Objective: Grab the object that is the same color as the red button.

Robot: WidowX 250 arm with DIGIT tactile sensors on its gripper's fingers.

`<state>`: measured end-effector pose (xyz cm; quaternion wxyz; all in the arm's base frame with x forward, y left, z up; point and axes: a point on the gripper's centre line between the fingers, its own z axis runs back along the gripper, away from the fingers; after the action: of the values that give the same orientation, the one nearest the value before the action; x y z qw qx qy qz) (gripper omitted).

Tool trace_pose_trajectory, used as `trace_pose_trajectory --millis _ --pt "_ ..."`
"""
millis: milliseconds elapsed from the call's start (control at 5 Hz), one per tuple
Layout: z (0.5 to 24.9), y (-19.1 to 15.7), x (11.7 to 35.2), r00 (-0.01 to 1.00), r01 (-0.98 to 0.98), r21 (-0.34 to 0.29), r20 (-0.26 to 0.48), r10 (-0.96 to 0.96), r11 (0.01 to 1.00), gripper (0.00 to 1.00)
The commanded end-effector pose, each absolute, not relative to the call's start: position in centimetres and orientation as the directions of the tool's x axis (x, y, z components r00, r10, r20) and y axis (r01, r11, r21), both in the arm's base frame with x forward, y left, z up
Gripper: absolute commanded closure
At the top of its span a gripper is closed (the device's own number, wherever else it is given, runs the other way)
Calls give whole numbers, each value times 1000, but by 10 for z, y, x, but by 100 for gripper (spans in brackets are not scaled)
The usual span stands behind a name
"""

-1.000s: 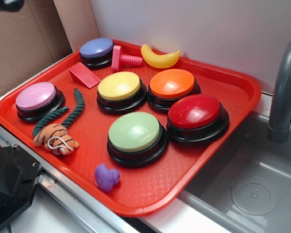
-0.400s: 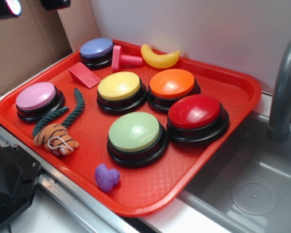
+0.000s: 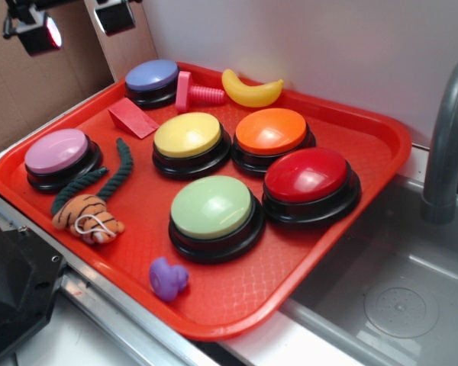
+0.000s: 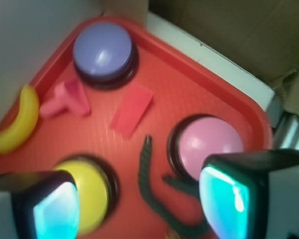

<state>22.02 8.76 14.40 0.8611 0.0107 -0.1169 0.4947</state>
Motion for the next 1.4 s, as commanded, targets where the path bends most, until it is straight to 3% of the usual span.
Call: trace_pose_trajectory --millis 0,600,1200 --pt "111 130 232 334 -911 -162 249 909 378 0" --pt "56 143 249 353 -905 -146 266 897 400 0" --pt "31 144 258 385 -897 -127 245 890 424 0"
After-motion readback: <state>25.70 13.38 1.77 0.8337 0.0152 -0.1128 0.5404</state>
